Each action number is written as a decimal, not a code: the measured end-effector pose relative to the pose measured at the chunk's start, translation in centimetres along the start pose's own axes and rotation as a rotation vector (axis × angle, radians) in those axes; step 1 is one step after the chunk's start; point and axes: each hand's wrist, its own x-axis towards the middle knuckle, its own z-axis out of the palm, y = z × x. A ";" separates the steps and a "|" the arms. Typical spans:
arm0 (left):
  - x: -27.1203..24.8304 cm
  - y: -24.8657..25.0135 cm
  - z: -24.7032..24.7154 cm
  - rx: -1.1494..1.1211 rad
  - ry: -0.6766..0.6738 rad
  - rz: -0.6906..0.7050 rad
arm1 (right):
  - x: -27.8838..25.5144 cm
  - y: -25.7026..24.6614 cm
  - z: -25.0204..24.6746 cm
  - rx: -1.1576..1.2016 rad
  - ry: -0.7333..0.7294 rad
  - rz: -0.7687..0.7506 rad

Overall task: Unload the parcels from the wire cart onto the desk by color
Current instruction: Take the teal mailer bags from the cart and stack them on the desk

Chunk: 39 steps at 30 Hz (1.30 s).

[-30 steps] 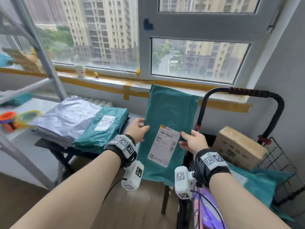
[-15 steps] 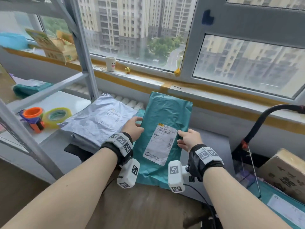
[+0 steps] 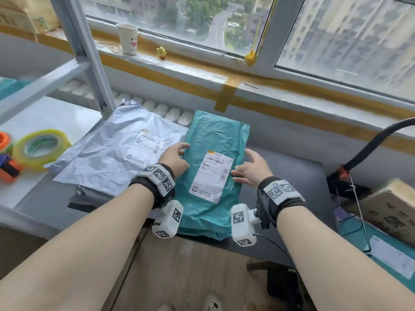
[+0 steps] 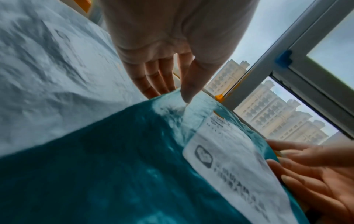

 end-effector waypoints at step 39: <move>1.3 2.5 4.1 0.596 -0.131 0.184 | 0.6 3.1 -1.6 -0.834 0.062 -0.154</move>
